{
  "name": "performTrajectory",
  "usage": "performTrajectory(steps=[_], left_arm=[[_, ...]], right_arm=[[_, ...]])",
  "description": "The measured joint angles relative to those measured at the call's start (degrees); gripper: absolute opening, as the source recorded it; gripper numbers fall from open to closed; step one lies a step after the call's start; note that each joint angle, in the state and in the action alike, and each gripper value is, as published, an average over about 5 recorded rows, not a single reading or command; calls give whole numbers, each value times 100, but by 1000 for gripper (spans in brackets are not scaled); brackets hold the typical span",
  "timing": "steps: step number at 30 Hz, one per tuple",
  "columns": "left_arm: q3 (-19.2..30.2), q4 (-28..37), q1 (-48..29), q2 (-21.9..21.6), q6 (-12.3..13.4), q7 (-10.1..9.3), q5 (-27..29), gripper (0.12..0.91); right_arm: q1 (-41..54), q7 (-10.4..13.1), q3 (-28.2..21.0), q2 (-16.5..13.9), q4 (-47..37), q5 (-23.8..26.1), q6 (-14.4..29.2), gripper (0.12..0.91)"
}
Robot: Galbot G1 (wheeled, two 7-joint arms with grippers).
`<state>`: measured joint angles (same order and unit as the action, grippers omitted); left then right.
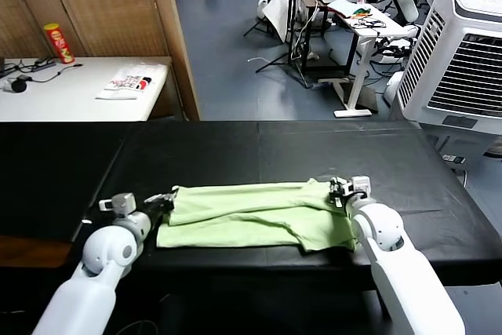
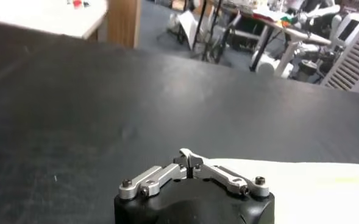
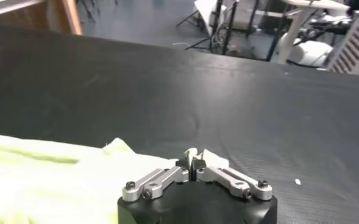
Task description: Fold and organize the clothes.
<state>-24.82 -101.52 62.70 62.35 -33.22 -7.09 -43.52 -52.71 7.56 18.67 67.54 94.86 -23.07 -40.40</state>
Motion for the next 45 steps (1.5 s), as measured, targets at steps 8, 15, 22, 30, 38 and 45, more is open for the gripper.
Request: performTrajectory(steps=[8,15,22,30,38,45], left_arm=[[-49,89,-108,-9,83,79,39,226],[-243,-33,-57,-196,107,75,-12,609],[-530,-584,461,-207,164,62,79,795],[-717,-1211,1440,260,296,88,401,798],[-670,-1166,1625,642,416,184,722,798],[-603,-1026,1679,813,553,213,876,710]], right_arm=[[-102,-77,134,-99,247,-172,152,404],[-364,-131,424,-295,781,-351,142,749],[-901,-226,862,-345,1498,-548,146,797],[-1558,-271,1305,-359,2241,-778,155,798],[-1850,-271,1440,-366,2647,-836,173,798],[-1952,-302,1429,-345,2792,-808,215,798]])
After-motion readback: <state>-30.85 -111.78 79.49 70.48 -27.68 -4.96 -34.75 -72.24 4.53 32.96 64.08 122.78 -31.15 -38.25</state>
